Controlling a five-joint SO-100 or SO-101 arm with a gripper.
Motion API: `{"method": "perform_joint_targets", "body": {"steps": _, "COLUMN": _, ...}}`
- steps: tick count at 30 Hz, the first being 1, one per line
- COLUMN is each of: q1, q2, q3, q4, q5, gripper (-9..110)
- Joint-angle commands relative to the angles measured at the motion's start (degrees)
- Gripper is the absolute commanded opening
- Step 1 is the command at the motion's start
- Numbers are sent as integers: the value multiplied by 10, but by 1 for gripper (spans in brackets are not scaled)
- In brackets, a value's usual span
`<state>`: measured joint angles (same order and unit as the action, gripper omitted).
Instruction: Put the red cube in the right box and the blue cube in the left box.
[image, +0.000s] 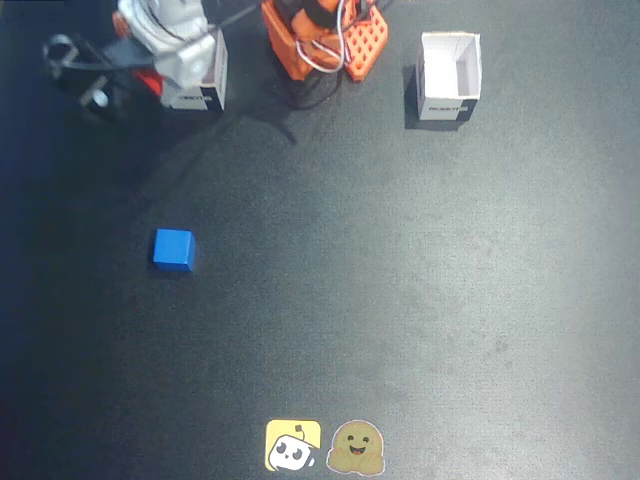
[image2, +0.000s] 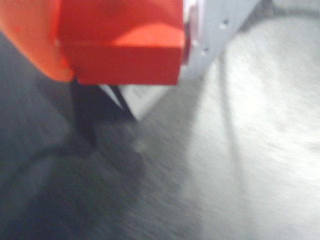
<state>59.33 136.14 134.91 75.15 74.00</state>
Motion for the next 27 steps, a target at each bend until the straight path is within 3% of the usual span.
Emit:
{"method": "perform_joint_targets", "body": {"steps": 1, "q1": 38, "q2": 22, "q3": -17, "q4": 15, "q5": 1, "gripper": 12}}
{"method": "perform_joint_targets", "body": {"steps": 15, "q1": 91, "q2": 77, "q3": 40, "q4": 55, "q5": 105, "gripper": 12}}
{"method": "perform_joint_targets", "body": {"steps": 23, "q1": 91, "q2": 107, "q3": 65, "q4": 53, "q5": 101, "gripper": 12}}
{"method": "perform_joint_targets", "body": {"steps": 27, "q1": 89, "q2": 107, "q3": 64, "q4": 29, "q5": 78, "gripper": 21}}
